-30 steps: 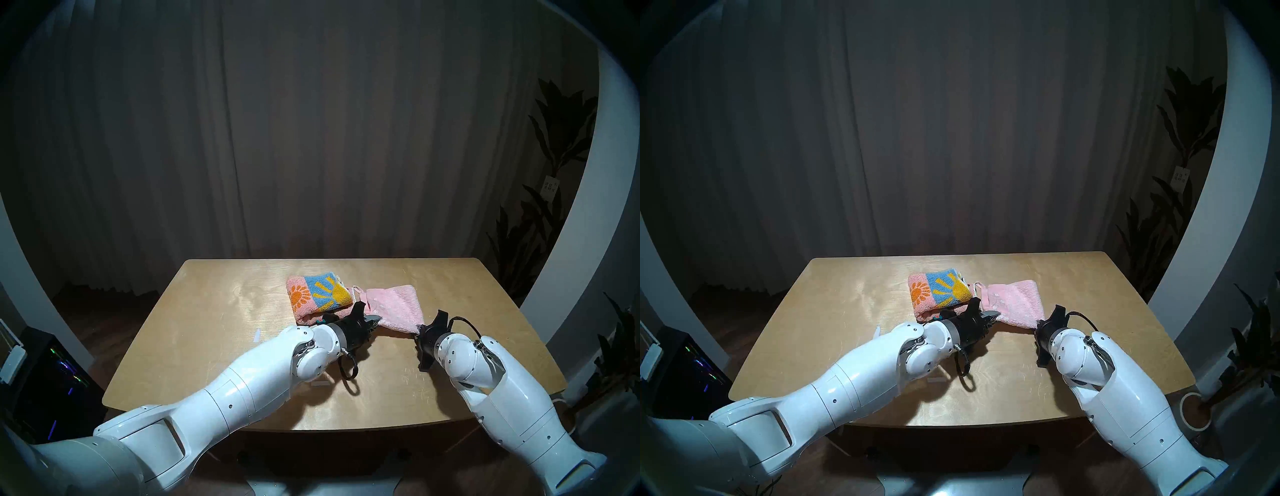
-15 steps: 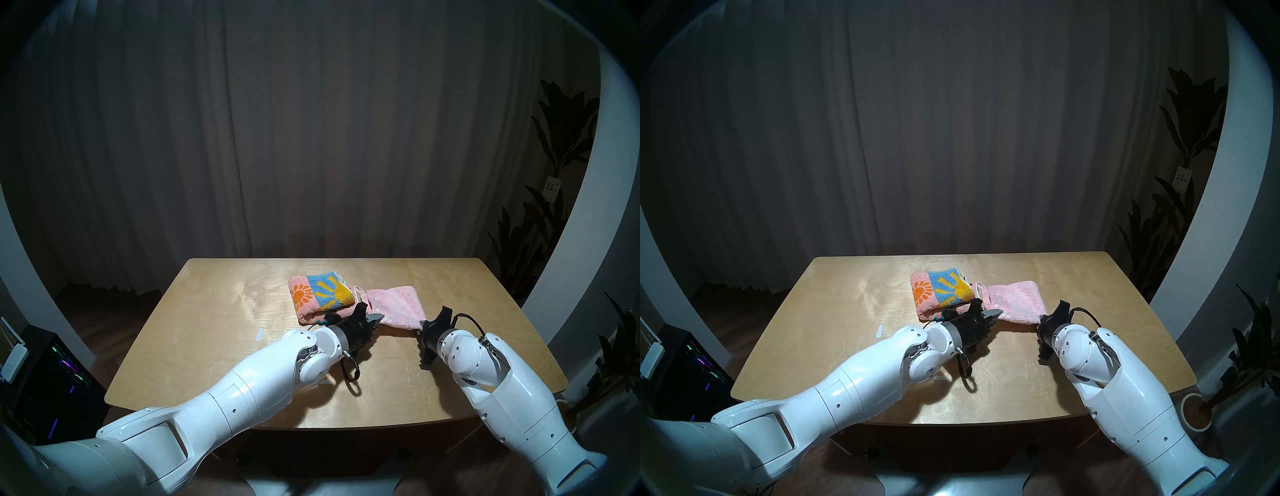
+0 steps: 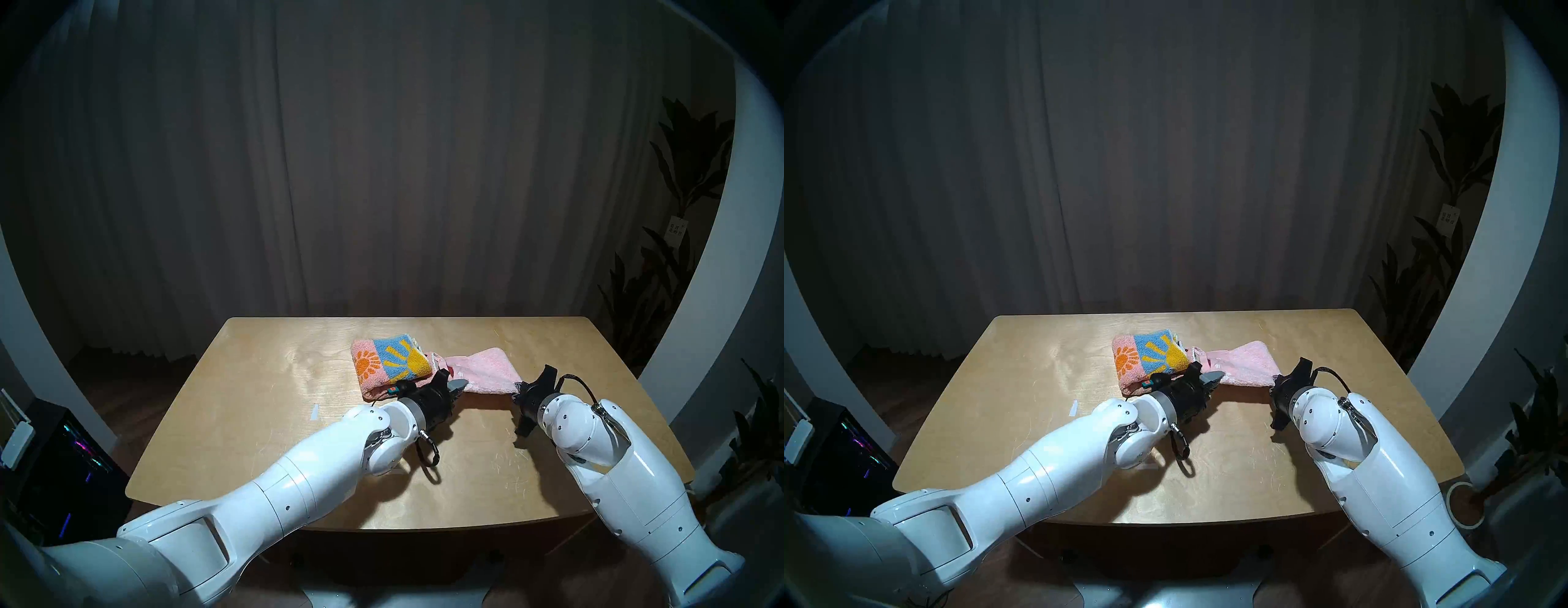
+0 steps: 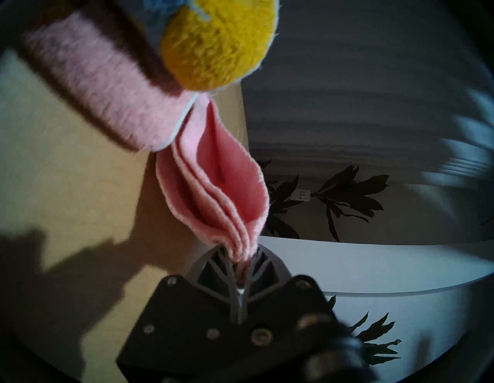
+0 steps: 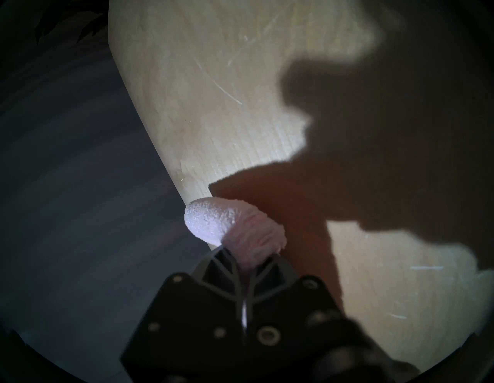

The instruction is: Fold each towel twice and stack them on table

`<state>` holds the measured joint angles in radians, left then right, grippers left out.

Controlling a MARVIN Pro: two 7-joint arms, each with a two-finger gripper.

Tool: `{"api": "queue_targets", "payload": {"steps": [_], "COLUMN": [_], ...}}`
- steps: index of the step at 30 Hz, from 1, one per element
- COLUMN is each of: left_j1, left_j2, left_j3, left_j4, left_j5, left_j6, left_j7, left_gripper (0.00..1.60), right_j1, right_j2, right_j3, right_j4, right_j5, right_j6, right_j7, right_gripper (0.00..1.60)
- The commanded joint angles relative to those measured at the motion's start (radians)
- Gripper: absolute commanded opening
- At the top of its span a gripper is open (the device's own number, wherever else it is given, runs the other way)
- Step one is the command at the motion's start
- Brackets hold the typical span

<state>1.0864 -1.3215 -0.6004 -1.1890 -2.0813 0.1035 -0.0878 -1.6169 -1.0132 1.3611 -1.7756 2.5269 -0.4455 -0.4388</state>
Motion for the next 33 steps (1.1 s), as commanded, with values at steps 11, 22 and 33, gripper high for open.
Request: {"api": "queue_targets", "payload": {"steps": [11, 22, 33], "left_j1": [-0.035, -0.02, -0.025], "left_j2": [0.017, 0.05, 0.069], "left_j3": [-0.052, -0.067, -0.083], "left_j4": [-0.066, -0.134, -0.161], "left_j5": [0.076, 0.087, 0.1], "left_j6": [-0.094, -0.108, -0.112], "left_j7": [-0.085, -0.082, -0.084], "left_gripper": [0.0, 0.0, 0.0], "right_j1": [0.011, 0.034, 0.049], "right_j2": [0.006, -0.004, -0.019], "right_j3": [0.049, 0.069, 0.068], "right_j4": [-0.066, -0.103, -0.122], "right_j5": [0.009, 0.011, 0.006], "right_j6": [-0.027, -0.045, -0.062], "right_j7": [0.031, 0.04, 0.051], "right_gripper": [0.0, 0.0, 0.0]}}
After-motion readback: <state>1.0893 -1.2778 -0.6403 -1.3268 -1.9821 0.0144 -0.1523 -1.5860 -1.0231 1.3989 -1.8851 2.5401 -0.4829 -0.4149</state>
